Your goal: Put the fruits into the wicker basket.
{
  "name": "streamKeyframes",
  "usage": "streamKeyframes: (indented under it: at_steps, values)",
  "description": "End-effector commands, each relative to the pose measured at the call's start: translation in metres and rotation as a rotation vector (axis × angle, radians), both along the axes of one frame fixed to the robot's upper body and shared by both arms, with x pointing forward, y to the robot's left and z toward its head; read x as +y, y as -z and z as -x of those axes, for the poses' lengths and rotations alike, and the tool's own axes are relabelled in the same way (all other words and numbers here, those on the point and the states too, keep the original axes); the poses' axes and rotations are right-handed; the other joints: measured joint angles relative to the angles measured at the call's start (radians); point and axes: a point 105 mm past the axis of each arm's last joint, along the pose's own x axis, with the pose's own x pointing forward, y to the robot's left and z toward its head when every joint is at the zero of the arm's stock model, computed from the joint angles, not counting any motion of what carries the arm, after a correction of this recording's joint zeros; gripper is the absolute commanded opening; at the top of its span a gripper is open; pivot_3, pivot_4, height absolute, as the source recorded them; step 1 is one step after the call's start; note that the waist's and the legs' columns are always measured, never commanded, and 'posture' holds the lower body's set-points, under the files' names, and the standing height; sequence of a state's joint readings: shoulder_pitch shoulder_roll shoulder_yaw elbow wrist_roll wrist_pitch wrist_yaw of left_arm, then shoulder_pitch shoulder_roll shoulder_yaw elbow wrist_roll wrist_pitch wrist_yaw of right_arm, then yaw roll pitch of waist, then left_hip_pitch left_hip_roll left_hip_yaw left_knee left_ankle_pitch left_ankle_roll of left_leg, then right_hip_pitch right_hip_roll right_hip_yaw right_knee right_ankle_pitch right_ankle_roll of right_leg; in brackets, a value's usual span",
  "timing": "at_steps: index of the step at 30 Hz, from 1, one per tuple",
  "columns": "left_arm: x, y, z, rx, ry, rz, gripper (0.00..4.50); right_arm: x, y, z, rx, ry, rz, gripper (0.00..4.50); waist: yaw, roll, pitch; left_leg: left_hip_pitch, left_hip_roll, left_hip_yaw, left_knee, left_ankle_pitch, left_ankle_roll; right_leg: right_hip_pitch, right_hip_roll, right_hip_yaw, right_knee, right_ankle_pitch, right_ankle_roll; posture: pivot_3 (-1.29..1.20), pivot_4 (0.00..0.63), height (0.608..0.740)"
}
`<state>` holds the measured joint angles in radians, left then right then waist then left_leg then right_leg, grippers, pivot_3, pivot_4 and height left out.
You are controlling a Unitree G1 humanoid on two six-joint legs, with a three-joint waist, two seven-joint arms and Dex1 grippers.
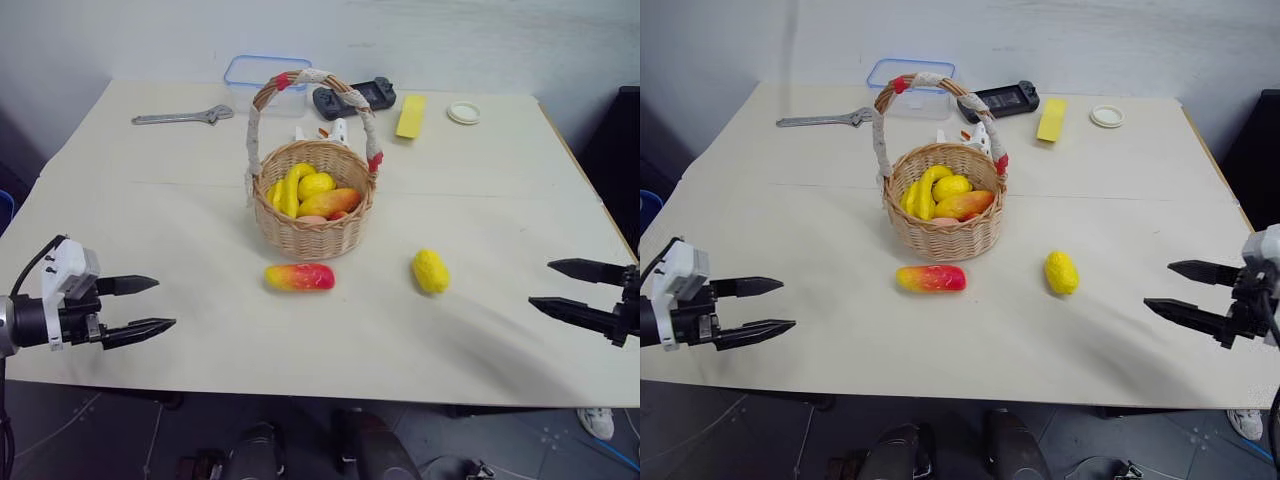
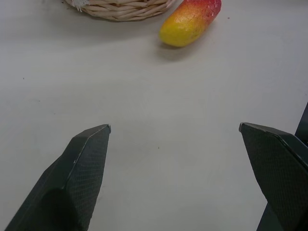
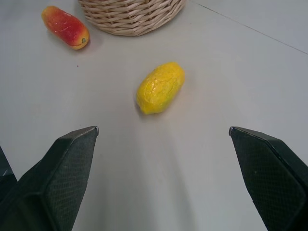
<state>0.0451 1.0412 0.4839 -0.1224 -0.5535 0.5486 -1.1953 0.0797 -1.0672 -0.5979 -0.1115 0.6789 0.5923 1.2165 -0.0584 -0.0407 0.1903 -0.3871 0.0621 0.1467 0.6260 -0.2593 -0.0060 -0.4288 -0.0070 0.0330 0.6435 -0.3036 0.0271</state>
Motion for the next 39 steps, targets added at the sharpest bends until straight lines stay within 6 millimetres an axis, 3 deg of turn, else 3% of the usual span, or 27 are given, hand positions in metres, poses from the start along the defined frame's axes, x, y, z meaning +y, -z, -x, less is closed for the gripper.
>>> streamKeyframes:
  at_steps: [1,17,23,27,29,35,39]
  values:
    - [0.001,-0.012,-0.002,-0.056,0.003,-0.027,4.5,0.0,-0.009,0.0,-0.044,0.005,0.016,4.48,0.0,0.0,0.0,0.0,0.0,0.0,0.0,0.0,0.0,0.0,0.0,0.0,0.0,0.0,0.0,0.0,0.15,0.74]
    - [0.0,-0.009,-0.018,-0.107,-0.007,-0.059,4.5,0.001,-0.002,0.001,-0.024,0.024,0.052,4.48,0.0,0.0,0.0,0.0,0.0,0.0,0.0,0.0,0.0,0.0,0.0,0.0,0.0,0.0,0.0,0.0,0.15,0.74]
    - [-0.021,-0.021,-0.031,-0.179,0.071,-0.056,4.5,0.01,-0.012,0.0,-0.043,-0.011,0.046,4.48,0.002,0.0,0.0,0.0,0.0,0.0,0.001,0.001,0.001,0.0,0.0,0.0,0.001,0.001,0.001,0.0,0.15,0.74]
    - [-0.067,-0.026,-0.044,-0.234,0.228,-0.03,4.5,0.047,-0.026,0.009,-0.032,-0.164,-0.013,4.48,0.005,0.001,0.0,0.0,0.0,0.001,0.002,0.001,0.002,0.001,0.0,0.0,0.002,0.001,0.002,0.0,0.15,0.74]
    - [-0.086,-0.018,-0.048,-0.225,0.325,-0.068,4.5,0.066,-0.033,0.011,-0.069,-0.239,0.012,4.48,0.006,0.001,0.0,0.0,0.0,0.0,0.003,0.001,0.002,0.001,0.001,0.0,0.003,0.002,0.003,0.0,0.15,0.74]
    - [-0.116,0.007,-0.073,-0.233,0.428,-0.144,4.5,0.109,-0.051,0.019,-0.161,-0.381,0.018,4.48,0.002,0.001,0.0,0.0,0.0,0.001,0.004,0.002,0.001,0.0,0.002,0.001,0.004,0.002,0.004,0.0,0.15,0.74]
    - [-0.133,0.023,-0.09,-0.287,0.457,-0.202,4.5,0.126,-0.051,0.026,-0.175,-0.429,0.011,4.48,0.006,0.001,0.0,0.0,0.0,0.0,0.005,0.002,0.001,0.0,0.002,0.001,0.006,0.002,0.004,0.0,0.15,0.74]
